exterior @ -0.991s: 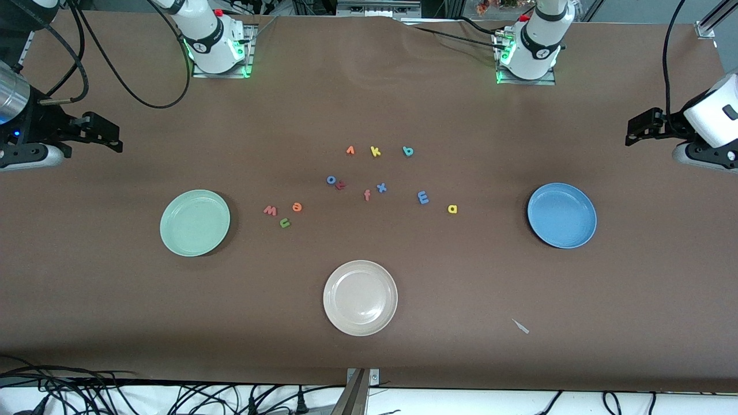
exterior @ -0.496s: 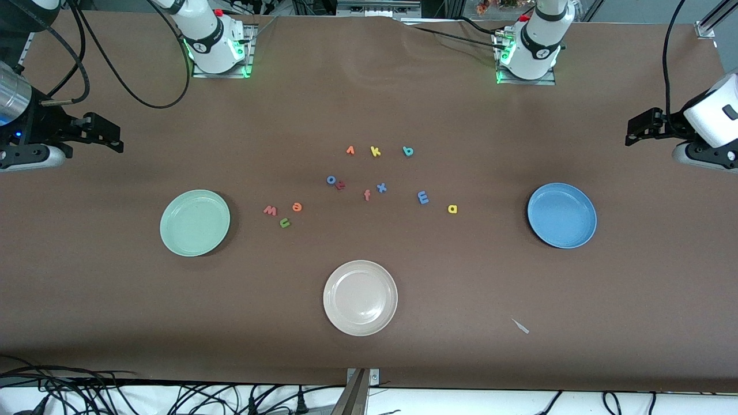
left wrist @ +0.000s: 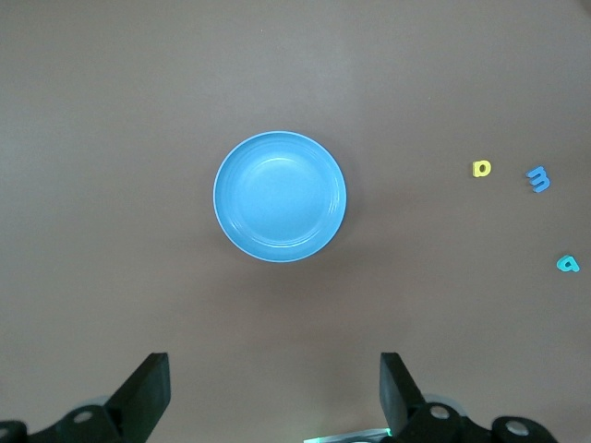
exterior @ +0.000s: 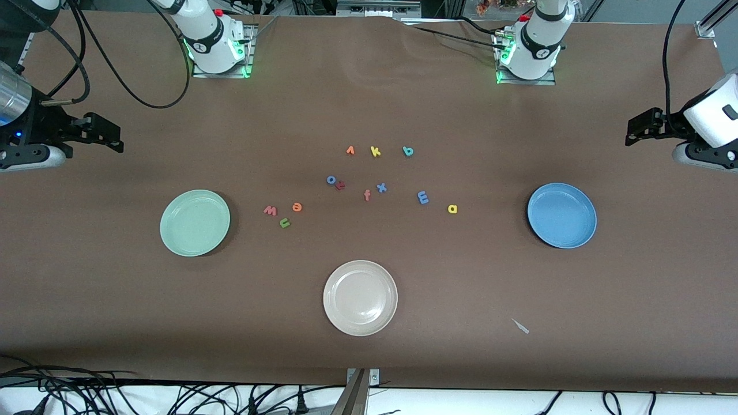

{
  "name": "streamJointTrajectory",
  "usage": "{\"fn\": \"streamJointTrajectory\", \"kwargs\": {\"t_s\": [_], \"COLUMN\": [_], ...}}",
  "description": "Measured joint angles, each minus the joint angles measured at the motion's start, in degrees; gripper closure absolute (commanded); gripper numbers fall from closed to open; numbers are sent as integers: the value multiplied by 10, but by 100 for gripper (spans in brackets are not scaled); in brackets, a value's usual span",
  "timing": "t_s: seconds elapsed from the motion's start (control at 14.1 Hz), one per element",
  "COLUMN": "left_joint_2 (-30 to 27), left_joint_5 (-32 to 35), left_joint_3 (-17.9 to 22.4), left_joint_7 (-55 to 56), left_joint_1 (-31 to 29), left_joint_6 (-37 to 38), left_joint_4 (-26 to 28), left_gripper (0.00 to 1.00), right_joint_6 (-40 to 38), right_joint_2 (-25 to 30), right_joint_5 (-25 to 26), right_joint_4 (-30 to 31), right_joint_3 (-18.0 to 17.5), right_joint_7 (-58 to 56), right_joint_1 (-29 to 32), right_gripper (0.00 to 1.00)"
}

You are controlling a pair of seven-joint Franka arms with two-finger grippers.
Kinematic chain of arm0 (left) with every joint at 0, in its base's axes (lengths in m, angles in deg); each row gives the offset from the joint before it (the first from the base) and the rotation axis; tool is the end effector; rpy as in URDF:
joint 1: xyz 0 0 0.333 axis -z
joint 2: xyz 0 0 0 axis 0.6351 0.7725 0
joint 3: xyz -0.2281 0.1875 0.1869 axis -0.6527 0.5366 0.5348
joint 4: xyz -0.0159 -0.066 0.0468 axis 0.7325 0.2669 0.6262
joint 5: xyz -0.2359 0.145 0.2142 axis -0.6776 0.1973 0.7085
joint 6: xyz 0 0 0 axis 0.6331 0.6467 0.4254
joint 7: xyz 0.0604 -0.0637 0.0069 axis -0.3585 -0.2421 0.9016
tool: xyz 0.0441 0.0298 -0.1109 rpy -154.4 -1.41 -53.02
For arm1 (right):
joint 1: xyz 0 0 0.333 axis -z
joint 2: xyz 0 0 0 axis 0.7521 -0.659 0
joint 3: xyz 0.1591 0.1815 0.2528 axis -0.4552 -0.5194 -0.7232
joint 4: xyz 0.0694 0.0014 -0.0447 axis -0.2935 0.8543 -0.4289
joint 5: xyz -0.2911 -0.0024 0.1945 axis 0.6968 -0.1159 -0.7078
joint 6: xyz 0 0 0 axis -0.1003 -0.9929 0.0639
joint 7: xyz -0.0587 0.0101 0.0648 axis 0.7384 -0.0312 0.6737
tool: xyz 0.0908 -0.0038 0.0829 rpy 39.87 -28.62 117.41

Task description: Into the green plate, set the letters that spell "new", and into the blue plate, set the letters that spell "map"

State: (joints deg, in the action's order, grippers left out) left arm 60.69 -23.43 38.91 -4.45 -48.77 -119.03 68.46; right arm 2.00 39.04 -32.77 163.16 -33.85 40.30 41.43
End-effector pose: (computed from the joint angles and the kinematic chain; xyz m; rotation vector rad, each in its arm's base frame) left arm 0.5153 0.0109 0.6055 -3.1060 0.3051 0.2198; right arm 0.5349 0.0293 0.6147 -3.1302 -0.1951 0.0799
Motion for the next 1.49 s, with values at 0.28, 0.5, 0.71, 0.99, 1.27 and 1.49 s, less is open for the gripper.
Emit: {"fn": "streamJointTrajectory", "kwargs": {"t_s": [0.28, 0.5, 0.71, 0.99, 1.27, 1.49], "left_joint_2": [0, 0, 0, 2, 22, 75], "left_joint_5": [0, 0, 0, 0, 0, 0], "left_joint_3": [0, 0, 0, -1, -2, -3], "left_joint_7": [0, 0, 0, 0, 0, 0], "left_joint_1": [0, 0, 0, 0, 17, 52], "left_joint_6": [0, 0, 0, 0, -9, -19], "left_joint_4": [0, 0, 0, 0, 0, 2], "left_gripper": [0, 0, 0, 0, 0, 0], "right_joint_6": [0, 0, 0, 0, 0, 0], "right_joint_2": [0, 0, 0, -1, -1, -1], "right_joint_5": [0, 0, 0, 0, 0, 0], "right_joint_4": [2, 4, 4, 4, 4, 5], "right_joint_3": [-1, -2, -2, -2, -2, -3], "right_joint_7": [0, 0, 0, 0, 0, 0], "right_joint_1": [0, 0, 0, 0, -1, -1], "right_gripper": [0, 0, 0, 0, 0, 0]}}
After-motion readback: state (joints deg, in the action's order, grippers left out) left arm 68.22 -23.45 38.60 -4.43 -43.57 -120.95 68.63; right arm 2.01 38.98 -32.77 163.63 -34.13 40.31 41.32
